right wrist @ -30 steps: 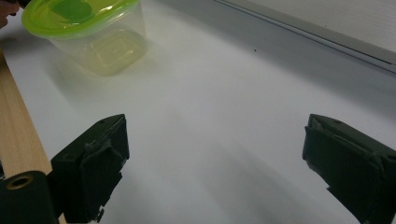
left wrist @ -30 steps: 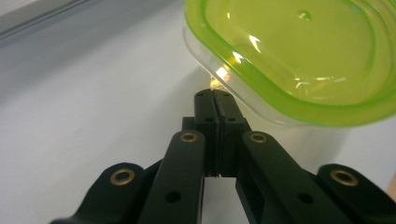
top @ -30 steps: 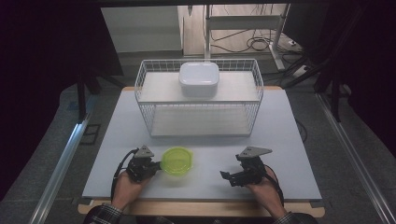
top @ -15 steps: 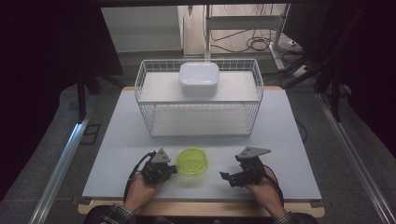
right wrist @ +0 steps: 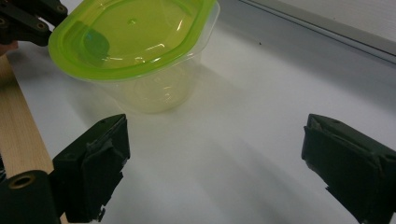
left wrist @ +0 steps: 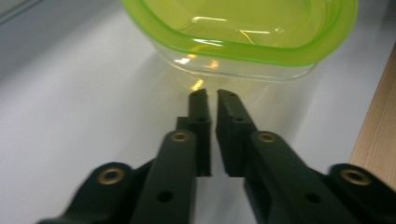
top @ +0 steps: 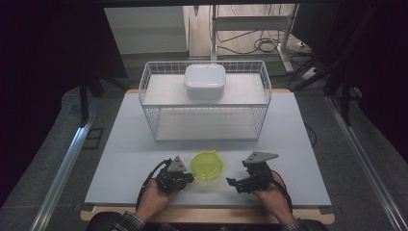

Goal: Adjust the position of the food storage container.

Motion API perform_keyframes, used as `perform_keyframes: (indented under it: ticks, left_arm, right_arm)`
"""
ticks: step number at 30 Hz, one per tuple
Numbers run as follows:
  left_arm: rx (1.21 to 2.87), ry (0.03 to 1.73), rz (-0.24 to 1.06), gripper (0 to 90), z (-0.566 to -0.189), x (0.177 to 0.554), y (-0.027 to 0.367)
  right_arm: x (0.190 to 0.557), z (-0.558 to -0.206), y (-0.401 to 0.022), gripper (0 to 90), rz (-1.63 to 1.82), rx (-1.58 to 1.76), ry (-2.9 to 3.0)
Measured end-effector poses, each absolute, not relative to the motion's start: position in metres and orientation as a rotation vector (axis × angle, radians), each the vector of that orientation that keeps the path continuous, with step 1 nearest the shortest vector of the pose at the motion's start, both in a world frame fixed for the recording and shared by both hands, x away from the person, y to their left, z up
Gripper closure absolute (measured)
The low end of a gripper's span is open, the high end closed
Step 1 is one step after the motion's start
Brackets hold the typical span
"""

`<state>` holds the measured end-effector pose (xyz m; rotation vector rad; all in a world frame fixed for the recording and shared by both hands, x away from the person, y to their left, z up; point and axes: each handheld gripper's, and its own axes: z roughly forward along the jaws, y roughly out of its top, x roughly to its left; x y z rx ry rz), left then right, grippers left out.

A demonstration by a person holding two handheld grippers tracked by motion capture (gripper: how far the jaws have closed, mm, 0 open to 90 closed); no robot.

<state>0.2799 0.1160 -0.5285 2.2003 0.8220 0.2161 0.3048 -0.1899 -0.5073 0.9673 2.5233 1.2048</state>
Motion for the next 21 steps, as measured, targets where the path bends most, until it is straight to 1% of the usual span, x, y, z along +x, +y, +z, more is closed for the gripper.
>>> perform_keyframes:
  ticks: [1,3,8,13,17,21]
  left_arm:
    - [2.189,0.827,0.223,80.7,-0.527,0.279,0.119]
    - [2.177,0.836,0.240,70.6,-0.525,0.278,0.123]
    - [2.172,0.832,0.264,49.1,-0.521,0.268,0.131]
    - [2.134,0.845,0.293,33.9,-0.515,0.260,0.142]
    - [2.099,0.877,0.343,20.7,-0.513,0.255,0.151]
    - [2.073,0.905,0.358,12.2,-0.513,0.250,0.158]
  right_arm:
    - [0.305,-0.507,-0.190,8.1,1.204,0.968,2.523]
    - [0.305,-0.507,-0.190,8.1,1.204,0.970,2.524]
    - [0.305,-0.507,-0.190,8.1,1.206,0.969,2.524]
    - [0.304,-0.506,-0.190,8.1,1.215,0.978,2.523]
    - [0.305,-0.506,-0.191,8.1,1.239,0.987,2.519]
    - [0.305,-0.505,-0.192,8.1,1.253,1.004,2.520]
